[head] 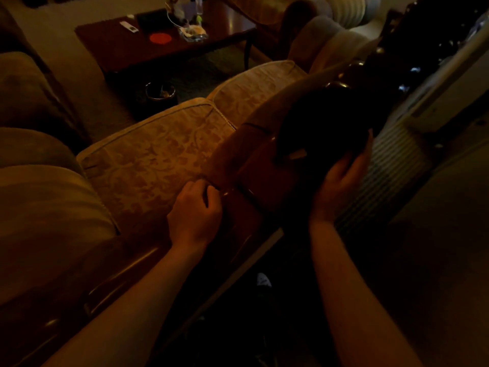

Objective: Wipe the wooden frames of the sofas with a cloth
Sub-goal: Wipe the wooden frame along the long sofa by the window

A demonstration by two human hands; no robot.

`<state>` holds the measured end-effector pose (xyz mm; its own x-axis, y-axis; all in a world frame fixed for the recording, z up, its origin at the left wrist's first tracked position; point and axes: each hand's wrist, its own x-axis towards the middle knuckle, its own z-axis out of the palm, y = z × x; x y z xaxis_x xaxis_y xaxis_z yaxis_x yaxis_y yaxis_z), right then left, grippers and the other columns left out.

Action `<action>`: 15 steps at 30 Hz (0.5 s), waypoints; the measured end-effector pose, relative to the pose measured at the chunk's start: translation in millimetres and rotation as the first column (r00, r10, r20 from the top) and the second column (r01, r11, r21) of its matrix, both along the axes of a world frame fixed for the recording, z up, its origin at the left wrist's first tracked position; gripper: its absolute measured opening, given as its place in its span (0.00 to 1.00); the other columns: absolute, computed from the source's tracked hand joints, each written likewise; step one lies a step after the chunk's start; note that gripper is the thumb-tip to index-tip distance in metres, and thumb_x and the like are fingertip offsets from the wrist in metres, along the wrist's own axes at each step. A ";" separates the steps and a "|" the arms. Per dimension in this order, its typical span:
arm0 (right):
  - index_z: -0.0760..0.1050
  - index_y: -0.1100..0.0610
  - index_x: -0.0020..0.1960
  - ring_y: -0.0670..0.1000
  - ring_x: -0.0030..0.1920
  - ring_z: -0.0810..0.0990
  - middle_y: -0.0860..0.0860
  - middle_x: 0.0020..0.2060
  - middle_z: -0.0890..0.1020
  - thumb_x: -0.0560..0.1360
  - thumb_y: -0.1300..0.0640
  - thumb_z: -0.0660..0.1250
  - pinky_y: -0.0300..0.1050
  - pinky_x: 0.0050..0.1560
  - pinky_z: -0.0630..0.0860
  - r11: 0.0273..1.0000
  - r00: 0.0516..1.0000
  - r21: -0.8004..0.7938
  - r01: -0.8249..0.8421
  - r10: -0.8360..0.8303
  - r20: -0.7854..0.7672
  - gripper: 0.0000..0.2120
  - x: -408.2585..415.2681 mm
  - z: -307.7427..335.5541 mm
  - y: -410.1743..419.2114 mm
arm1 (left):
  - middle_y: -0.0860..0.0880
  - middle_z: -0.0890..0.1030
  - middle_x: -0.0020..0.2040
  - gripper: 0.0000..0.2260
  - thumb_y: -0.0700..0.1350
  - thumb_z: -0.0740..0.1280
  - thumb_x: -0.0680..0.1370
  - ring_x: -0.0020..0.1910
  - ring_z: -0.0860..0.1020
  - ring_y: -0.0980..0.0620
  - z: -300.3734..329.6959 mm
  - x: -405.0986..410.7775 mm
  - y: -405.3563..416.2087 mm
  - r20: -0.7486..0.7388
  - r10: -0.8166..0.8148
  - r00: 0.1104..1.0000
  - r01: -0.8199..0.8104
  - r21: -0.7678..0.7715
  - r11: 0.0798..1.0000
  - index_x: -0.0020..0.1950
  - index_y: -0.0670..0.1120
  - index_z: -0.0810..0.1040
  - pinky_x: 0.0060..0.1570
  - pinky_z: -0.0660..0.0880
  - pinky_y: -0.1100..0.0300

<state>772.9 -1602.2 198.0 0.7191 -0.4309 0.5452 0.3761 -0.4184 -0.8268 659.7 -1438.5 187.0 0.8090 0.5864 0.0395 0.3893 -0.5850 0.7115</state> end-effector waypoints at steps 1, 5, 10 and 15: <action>0.64 0.68 0.69 0.53 0.69 0.63 0.63 0.68 0.67 0.80 0.58 0.53 0.39 0.72 0.58 1.000 0.999 -0.005 -0.017 0.017 -0.031 0.21 -25.4 -12.8 17.3 | 0.49 0.71 0.42 0.09 0.47 0.57 0.81 0.40 0.70 0.50 -0.9 0.2 0.2 -0.007 0.002 1.000 -0.002 0.004 1.000 0.43 0.46 0.70 0.39 0.62 0.56; 0.68 0.57 0.64 0.57 0.66 0.67 0.58 0.63 0.74 0.77 0.57 0.57 0.58 0.70 0.53 0.908 0.981 -0.373 -0.190 0.195 -0.025 0.15 -114.1 -53.6 66.2 | 0.47 0.75 0.44 0.15 0.52 0.53 0.79 0.41 0.72 0.48 -6.9 1.5 2.8 -0.034 -0.003 0.999 0.004 0.041 0.999 0.48 0.44 0.74 0.39 0.64 0.55; 0.72 0.63 0.62 0.61 0.67 0.67 0.69 0.61 0.74 0.75 0.63 0.57 0.63 0.67 0.63 0.962 0.996 -0.270 0.030 -0.005 0.091 0.17 -33.3 -11.7 37.0 | 0.47 0.74 0.40 0.15 0.53 0.51 0.76 0.39 0.70 0.49 -9.8 0.6 5.7 -0.015 -0.007 1.000 0.008 0.048 0.999 0.42 0.45 0.72 0.36 0.59 0.58; 0.73 0.63 0.65 0.61 0.69 0.67 0.63 0.66 0.71 0.79 0.60 0.58 0.45 0.70 0.63 0.987 0.992 -0.096 0.126 -0.126 0.013 0.16 37.9 9.5 -25.6 | 0.48 0.72 0.39 0.11 0.47 0.56 0.81 0.38 0.70 0.48 -10.8 2.7 6.5 -0.043 -0.001 0.999 0.003 0.046 0.999 0.43 0.44 0.73 0.37 0.60 0.57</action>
